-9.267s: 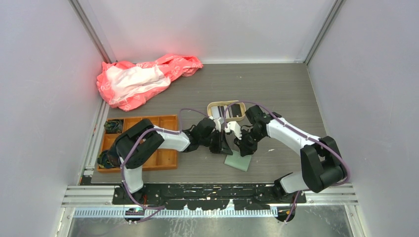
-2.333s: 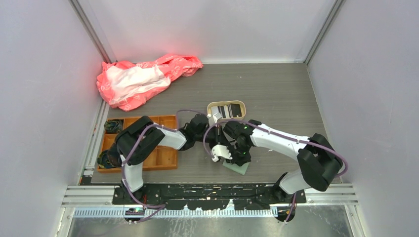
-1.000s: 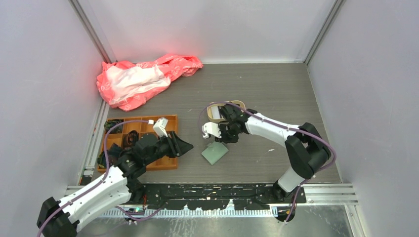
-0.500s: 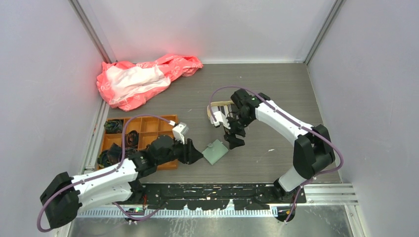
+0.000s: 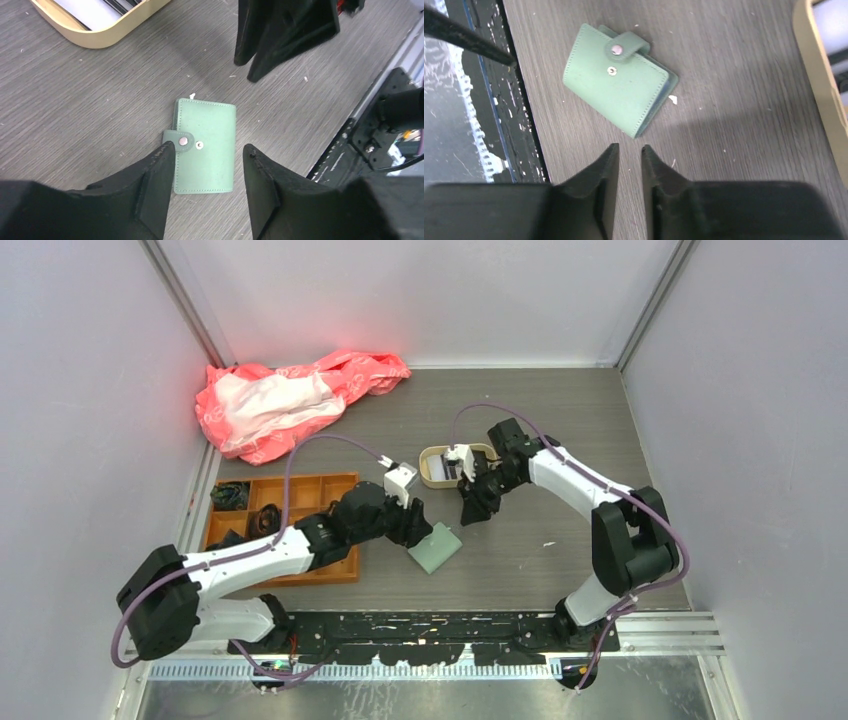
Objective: Put the credit cards into the card holder
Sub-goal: Close the card holder at the center of the board.
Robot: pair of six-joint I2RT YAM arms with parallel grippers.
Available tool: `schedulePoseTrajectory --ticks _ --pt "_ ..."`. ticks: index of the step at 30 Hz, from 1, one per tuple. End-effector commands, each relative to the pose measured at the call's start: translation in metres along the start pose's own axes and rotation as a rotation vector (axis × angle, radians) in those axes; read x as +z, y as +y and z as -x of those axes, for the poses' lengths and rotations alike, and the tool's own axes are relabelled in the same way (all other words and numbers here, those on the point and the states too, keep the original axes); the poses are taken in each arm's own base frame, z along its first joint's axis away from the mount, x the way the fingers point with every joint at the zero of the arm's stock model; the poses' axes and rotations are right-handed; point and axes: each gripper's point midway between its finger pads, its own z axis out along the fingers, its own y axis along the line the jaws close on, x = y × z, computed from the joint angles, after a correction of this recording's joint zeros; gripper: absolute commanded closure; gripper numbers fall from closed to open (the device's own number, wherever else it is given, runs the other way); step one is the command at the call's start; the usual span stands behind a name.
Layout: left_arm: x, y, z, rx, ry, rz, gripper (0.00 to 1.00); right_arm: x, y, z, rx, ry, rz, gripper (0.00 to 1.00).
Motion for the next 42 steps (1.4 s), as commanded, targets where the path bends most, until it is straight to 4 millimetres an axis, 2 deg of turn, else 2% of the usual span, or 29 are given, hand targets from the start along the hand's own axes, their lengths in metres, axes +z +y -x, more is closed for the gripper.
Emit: schedulePoseTrajectory --ticks 1,4,7,11,17,23,33,35,37,42 --pt "0.005 0.008 -0.002 0.078 0.051 0.069 0.50 0.002 -0.003 0.008 0.143 -0.061 0.037 0.78" --pt "0.014 0.009 -0.005 0.102 0.123 0.099 0.53 0.007 -0.005 0.006 0.230 -0.036 0.057 0.86" --pt "0.023 0.009 -0.013 0.140 0.200 0.139 0.54 0.012 -0.010 0.000 0.292 0.003 0.068 0.89" --pt "0.032 0.017 -0.028 0.198 0.288 0.196 0.55 0.015 -0.013 -0.004 0.321 0.022 0.076 0.89" --pt "0.040 0.024 -0.029 0.258 0.333 0.239 0.55 0.020 -0.014 -0.009 0.349 0.040 0.084 0.89" --pt "0.050 0.023 -0.033 0.276 0.369 0.227 0.59 0.021 -0.016 -0.012 0.364 0.052 0.084 0.89" --pt "0.055 0.020 -0.042 0.279 0.400 0.195 0.62 0.023 -0.016 -0.015 0.374 0.062 0.087 0.89" --pt "0.056 0.021 -0.044 0.280 0.407 0.197 0.65 0.023 -0.016 -0.015 0.375 0.062 0.087 0.89" --pt "0.057 0.020 -0.044 0.281 0.410 0.192 0.72 0.023 -0.016 -0.015 0.375 0.062 0.087 0.89" --pt "0.058 0.017 -0.043 0.278 0.418 0.180 0.95 0.022 -0.017 -0.015 0.372 0.063 0.083 0.90"
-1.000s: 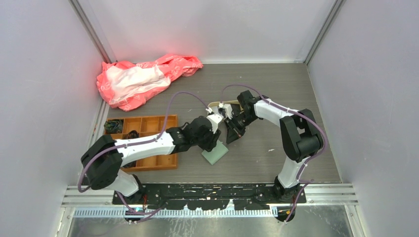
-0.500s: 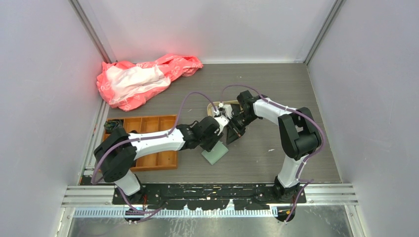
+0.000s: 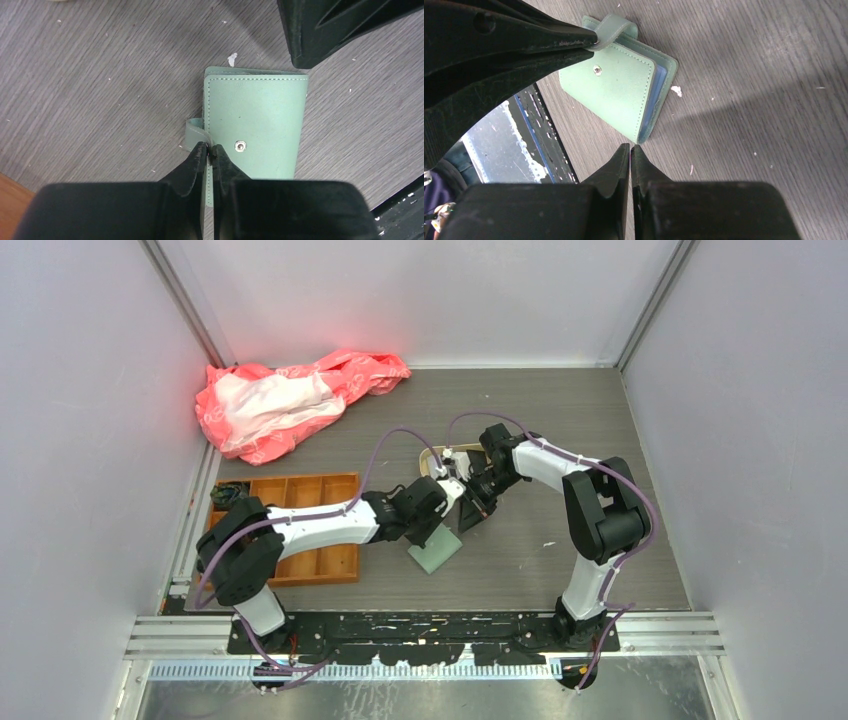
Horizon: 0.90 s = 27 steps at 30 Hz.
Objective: Put the credit cards into the card holder
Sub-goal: Close the card holder at the center of the board.
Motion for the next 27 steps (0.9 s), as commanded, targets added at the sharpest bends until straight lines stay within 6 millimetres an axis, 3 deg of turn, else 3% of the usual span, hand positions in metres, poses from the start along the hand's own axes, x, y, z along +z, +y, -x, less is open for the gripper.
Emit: schedulePoseTrajectory --ticks 1,11,21,27 --pt "-0.006 -0.007 0.024 0.013 -0.046 -0.030 0.98 -0.004 0.002 0.012 -0.011 -0.021 0.002 0.90" --pt "-0.014 -0.013 0.023 -0.037 -0.063 -0.096 1.00 0.004 0.010 0.014 0.003 -0.018 0.008 0.90" --pt "-0.014 -0.021 0.010 -0.142 -0.109 -0.247 1.00 0.023 0.033 0.013 0.017 -0.010 0.048 0.90" --pt "-0.011 -0.021 0.009 -0.211 -0.131 -0.300 1.00 0.030 0.022 0.008 0.050 0.043 -0.009 0.89"
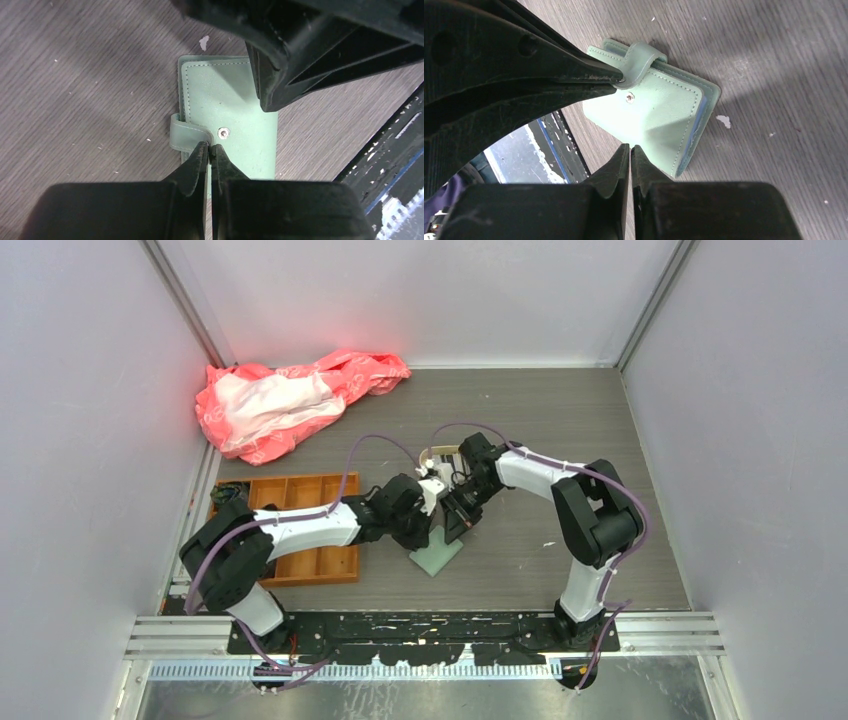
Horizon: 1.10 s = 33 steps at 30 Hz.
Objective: Put the credit cards into the card holder
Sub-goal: Close the card holder at the center of the board.
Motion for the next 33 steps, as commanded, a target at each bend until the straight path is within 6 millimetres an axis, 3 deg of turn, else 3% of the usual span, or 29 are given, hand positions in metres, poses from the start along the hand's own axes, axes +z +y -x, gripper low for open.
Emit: schedulePoseTrajectory --ticks 1,6,9,12,13,14,16,17,21,25,28,33 --pt "-0.005 -0.014 0.022 -0.050 -0.097 -0.100 1.00 0.002 -0.006 0.006 0.011 0.012 -0.031 0.89" --pt "0.002 -0.018 0.014 -0.107 -0.080 -0.128 0.92 -0.008 -0.006 0.013 -0.026 -0.004 -0.036 0.89" --pt "0.002 -0.016 0.018 -0.179 -0.110 -0.126 0.82 -0.029 -0.007 0.023 -0.084 -0.068 -0.046 0.88" --pt "-0.011 -0.016 0.031 -0.247 -0.172 -0.133 0.75 -0.051 0.001 0.030 -0.257 -0.112 -0.057 0.83" --pt "-0.017 -0.016 0.036 -0.259 -0.199 -0.128 0.72 -0.059 0.006 0.032 -0.342 -0.123 -0.061 0.77" --pt "-0.025 -0.016 0.041 -0.269 -0.229 -0.124 0.70 -0.065 0.011 0.033 -0.440 -0.130 -0.060 0.64" --pt "-0.040 -0.014 0.048 -0.291 -0.289 -0.111 0.66 -0.072 0.022 0.031 -0.635 -0.139 -0.044 0.10" --pt "-0.052 -0.014 0.053 -0.302 -0.330 -0.109 0.64 -0.073 0.023 0.031 -0.717 -0.137 -0.039 0.02" --pt "-0.074 -0.007 0.049 -0.423 -0.416 -0.109 0.57 -0.072 0.040 0.014 -1.009 -0.022 0.163 0.01" --pt "-0.083 -0.008 0.039 -0.593 -0.469 -0.156 0.61 -0.069 0.055 0.013 -1.248 0.004 0.302 0.05" --pt "-0.081 -0.005 0.027 -0.673 -0.463 -0.158 0.70 -0.051 0.045 0.025 -1.310 0.064 0.238 0.15" --pt "-0.065 -0.006 0.016 -0.712 -0.411 -0.171 0.86 -0.018 0.032 0.053 -1.344 0.080 0.101 0.41"
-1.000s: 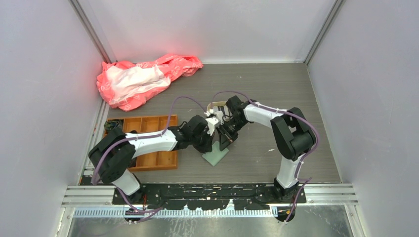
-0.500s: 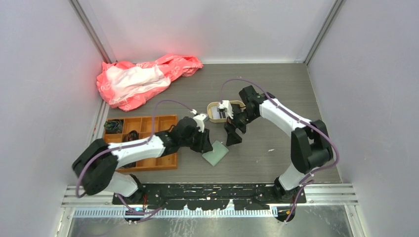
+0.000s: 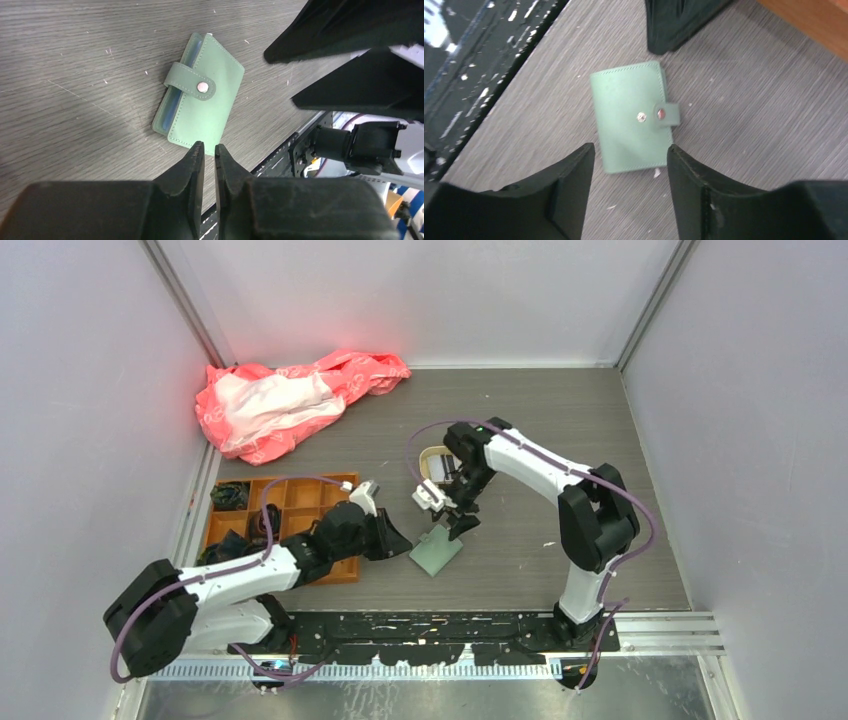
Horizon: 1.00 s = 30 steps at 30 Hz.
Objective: Put the credit cards into the card holder
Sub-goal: Close the card holder at the center of the board.
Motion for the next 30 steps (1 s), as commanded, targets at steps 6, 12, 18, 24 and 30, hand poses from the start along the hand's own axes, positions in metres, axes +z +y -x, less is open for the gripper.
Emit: schedulePoseTrajectory --ticks 6,12,18,24,30 --pt "0.029 -0.020 0.003 -0.103 0.015 -0.084 0.90 0.029 -0.038 -0.006 -0.084 0.085 -0.092 0.50" --pt "0.041 -0.015 -0.005 -0.122 0.049 -0.075 0.91 0.044 -0.032 -0.018 -0.088 0.115 -0.061 0.55" --pt "0.044 -0.007 -0.011 -0.130 0.067 -0.046 0.93 0.052 -0.036 -0.019 -0.087 0.126 -0.058 0.59" --pt "0.047 0.001 -0.020 -0.139 0.093 -0.024 0.94 0.055 -0.039 -0.019 -0.087 0.130 -0.059 0.64" --pt "0.050 0.004 -0.022 -0.145 0.105 -0.018 0.95 0.056 -0.037 -0.015 -0.092 0.124 -0.053 0.70"
